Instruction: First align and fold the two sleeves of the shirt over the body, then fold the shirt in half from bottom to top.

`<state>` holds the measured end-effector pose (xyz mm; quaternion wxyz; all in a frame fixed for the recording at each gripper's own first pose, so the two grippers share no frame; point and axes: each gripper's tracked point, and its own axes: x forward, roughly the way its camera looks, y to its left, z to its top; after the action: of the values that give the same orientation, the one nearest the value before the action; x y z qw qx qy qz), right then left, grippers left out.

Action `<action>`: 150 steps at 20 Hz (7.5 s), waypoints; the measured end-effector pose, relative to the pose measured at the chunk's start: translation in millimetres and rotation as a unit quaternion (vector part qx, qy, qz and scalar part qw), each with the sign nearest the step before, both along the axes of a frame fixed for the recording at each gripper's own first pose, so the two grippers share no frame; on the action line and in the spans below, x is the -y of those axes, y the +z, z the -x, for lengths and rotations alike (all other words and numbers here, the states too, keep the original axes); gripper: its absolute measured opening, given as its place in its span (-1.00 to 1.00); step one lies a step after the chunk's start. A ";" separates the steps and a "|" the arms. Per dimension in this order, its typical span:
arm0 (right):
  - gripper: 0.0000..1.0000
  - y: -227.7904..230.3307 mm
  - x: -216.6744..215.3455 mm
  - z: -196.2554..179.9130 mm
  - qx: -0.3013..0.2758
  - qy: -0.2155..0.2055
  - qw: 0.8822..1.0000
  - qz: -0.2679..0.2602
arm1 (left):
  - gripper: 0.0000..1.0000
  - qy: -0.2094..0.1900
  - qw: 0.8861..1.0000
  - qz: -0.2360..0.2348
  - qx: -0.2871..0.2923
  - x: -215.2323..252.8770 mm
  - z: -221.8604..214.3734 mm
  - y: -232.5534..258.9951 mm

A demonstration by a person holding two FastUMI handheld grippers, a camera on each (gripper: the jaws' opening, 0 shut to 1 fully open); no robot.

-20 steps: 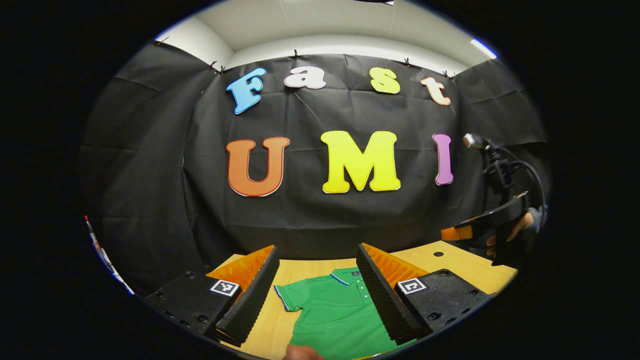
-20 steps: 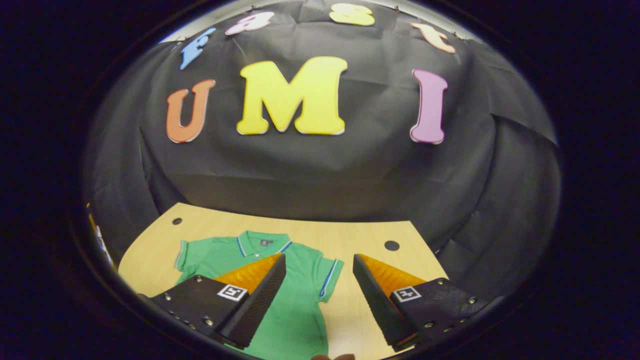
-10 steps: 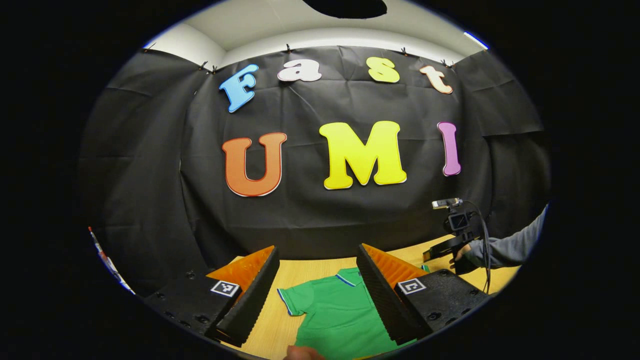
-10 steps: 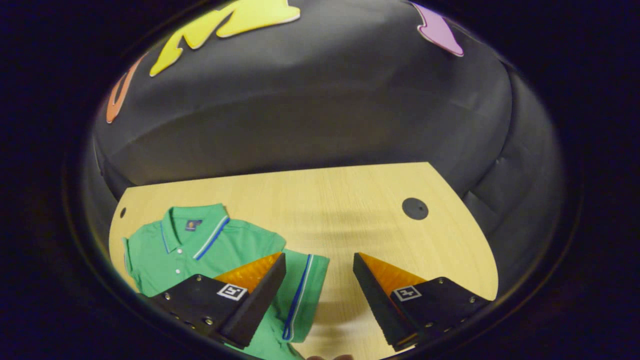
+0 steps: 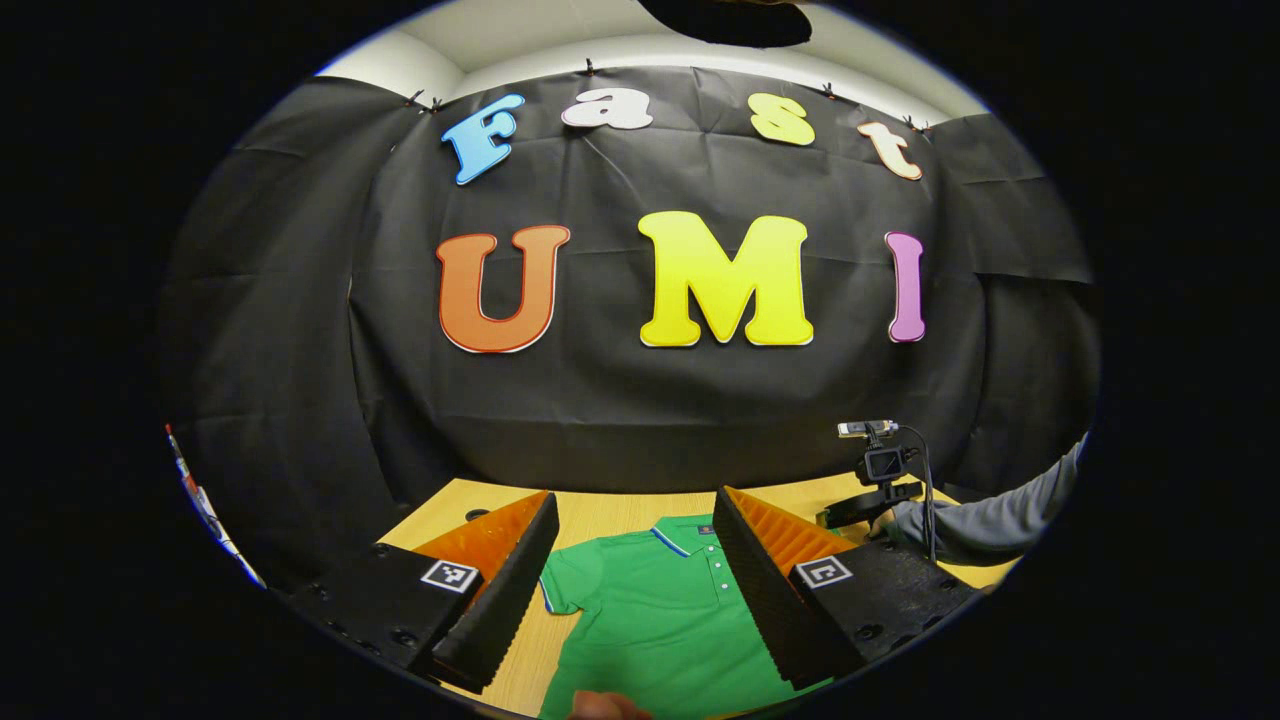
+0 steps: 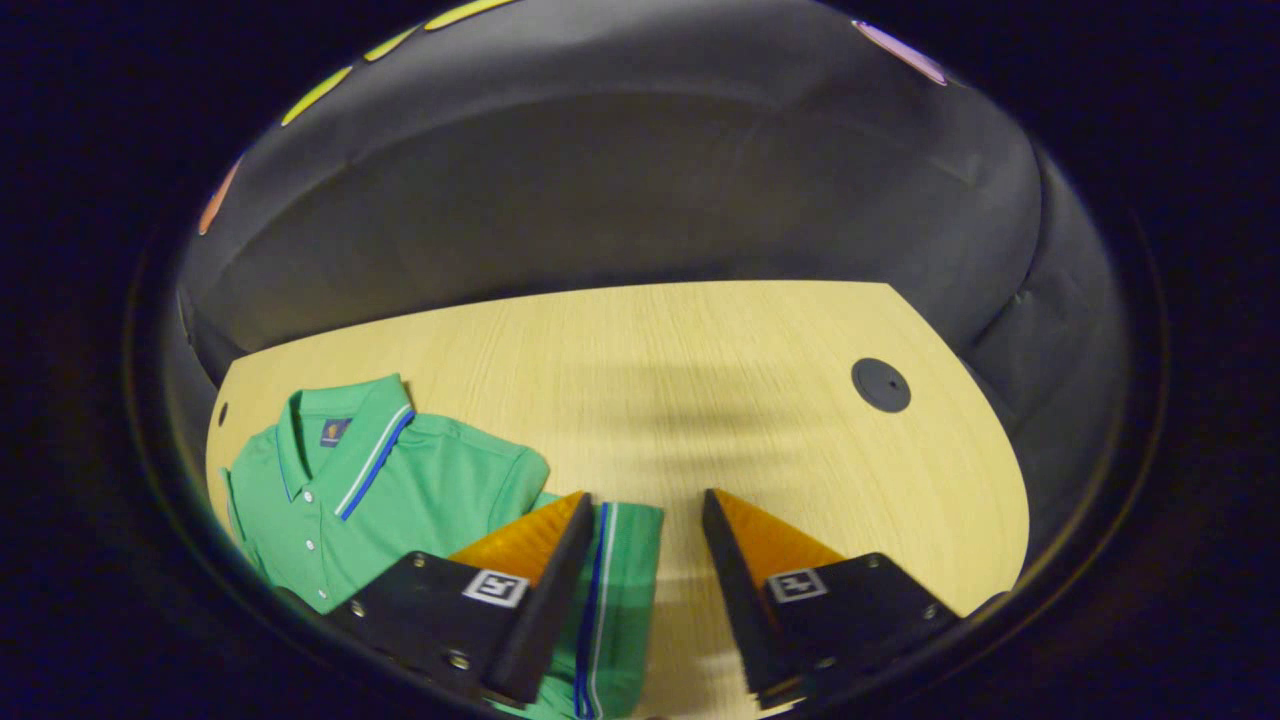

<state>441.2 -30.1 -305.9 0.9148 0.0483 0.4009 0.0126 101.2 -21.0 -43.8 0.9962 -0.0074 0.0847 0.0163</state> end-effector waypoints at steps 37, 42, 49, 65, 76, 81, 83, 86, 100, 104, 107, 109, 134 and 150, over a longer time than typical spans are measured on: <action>0.23 31.2 -192.4 76.6 0.028 0.146 0.988 -0.037 | 0.97 0.078 0.996 -0.040 0.015 -82.6 40.4 20.2; 0.80 79.3 -173.2 75.2 0.113 0.130 0.985 -0.018 | 0.97 0.075 0.996 -0.046 0.032 -86.3 42.5 31.5; 0.79 227.8 -121.8 96.5 0.291 0.114 0.950 0.017 | 0.97 0.055 0.997 -0.038 0.043 -83.1 29.6 30.6; 0.78 363.3 -26.6 280.3 0.416 0.026 0.908 -0.040 | 0.98 0.048 0.999 -0.018 -0.008 -101.4 -36.0 -50.5; 0.80 346.8 -10.7 316.5 0.399 0.028 0.917 0.010 | 0.98 0.089 0.985 0.021 -0.144 -131.0 -138.7 -170.4; 0.79 345.8 -10.0 317.7 0.394 0.026 0.918 0.021 | 0.98 0.124 0.954 0.063 -0.265 -149.9 -165.6 -234.6; 0.79 346.7 -9.9 318.2 0.389 0.025 0.921 0.024 | 0.98 0.129 0.937 0.068 -0.317 -154.3 -167.9 -257.6; 0.80 344.9 -9.7 317.1 0.377 0.029 0.925 0.031 | 0.98 0.132 0.922 0.073 -0.357 -159.2 -176.5 -276.9; 0.80 333.9 -10.1 315.3 0.335 0.033 0.941 0.024 | -0.87 0.116 0.910 0.115 -0.382 -138.0 -195.4 -299.5; 0.79 335.2 -5.3 316.9 0.336 0.026 0.941 0.025 | -0.93 0.095 0.909 0.108 -0.390 -130.8 -190.7 -297.0; 0.79 330.8 -1.3 320.5 0.328 0.024 0.944 0.017 | -0.93 0.096 0.913 0.120 -0.379 -122.0 -192.9 -288.2; 0.79 332.9 -0.7 321.4 0.330 0.023 0.944 0.018 | -0.93 0.084 0.919 0.110 -0.368 -113.8 -196.0 -277.0; 0.79 322.3 25.7 339.7 0.322 -0.012 0.946 -0.018 | 0.35 -0.027 0.934 0.062 -0.350 26.0 -188.8 -265.3; 0.79 341.1 -38.8 347.6 0.349 0.048 0.935 -0.037 | 1.00 -0.084 0.994 -0.038 -0.064 -17.4 -96.9 -37.0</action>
<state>93.6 8.7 35.2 0.9930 0.0555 0.0572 0.0872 198.1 -3.6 -80.8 0.9862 0.0383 0.1477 -0.0637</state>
